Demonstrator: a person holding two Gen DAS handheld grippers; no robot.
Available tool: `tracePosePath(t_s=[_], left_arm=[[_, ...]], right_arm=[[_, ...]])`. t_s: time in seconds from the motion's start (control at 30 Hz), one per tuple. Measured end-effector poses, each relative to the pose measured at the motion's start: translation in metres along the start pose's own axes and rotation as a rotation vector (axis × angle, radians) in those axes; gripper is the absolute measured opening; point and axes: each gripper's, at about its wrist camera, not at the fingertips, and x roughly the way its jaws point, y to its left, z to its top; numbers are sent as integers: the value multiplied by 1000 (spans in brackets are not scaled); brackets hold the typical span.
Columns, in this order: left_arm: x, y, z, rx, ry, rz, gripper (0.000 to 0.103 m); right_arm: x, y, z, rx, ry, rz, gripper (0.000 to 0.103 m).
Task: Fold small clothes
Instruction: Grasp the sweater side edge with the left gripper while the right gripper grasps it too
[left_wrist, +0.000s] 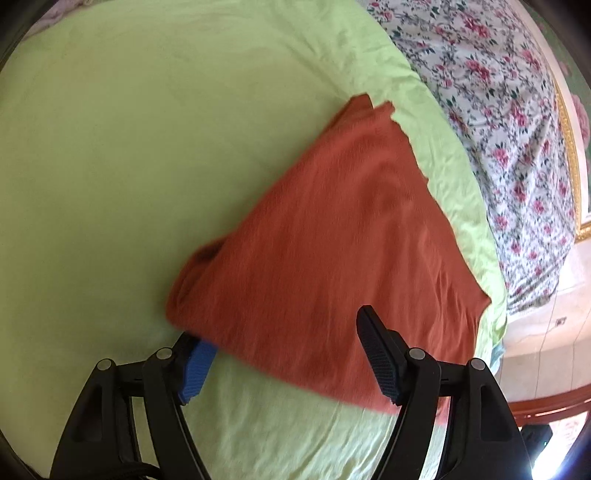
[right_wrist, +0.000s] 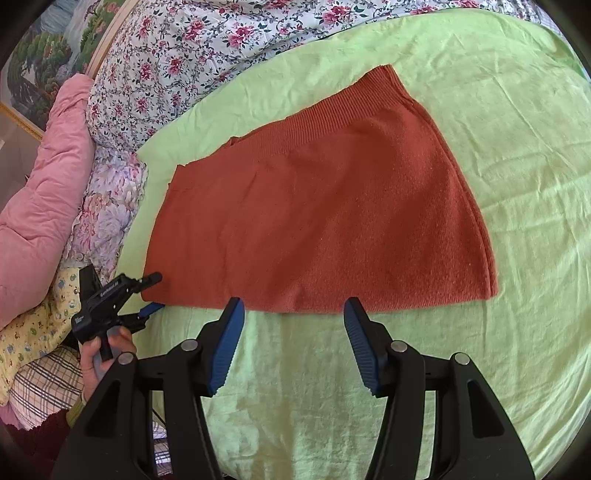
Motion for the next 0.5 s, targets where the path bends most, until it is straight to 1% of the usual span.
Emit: tracePosePath(t_s=[0.13,0.17,0.2,0.23,0.27,0.3,0.33,0.4,0.43,0.5], left_arm=[[8,-8,16,-28,-28,17,72],[9,-11,19,-24,-38,25,69],[10,-17,23,-11,-52,42,58],[11,-22,24,8,-60,57,38],[12,-28,25,34,-62,66,29],[12,-32,26,52,-63,70,24],[10,-39,25,78,-74,86,20],[3,-59,21,150,-104,104,18],[-1,-69,18,185,-116,101,17],[-10,-101,8,285,-134,77,16]], right_arm=[[2,-6,9,-3,4,7,57],[2,-9,12,1,4,9,57],[2,-11,14,3,5,11,57],[3,-14,17,9,3,13,57],[4,-16,19,11,3,13,57],[5,-19,23,16,2,14,57],[5,-21,25,18,3,16,57],[7,-25,32,24,0,21,57],[7,-29,35,26,-3,25,57],[7,-36,44,41,-9,40,57]])
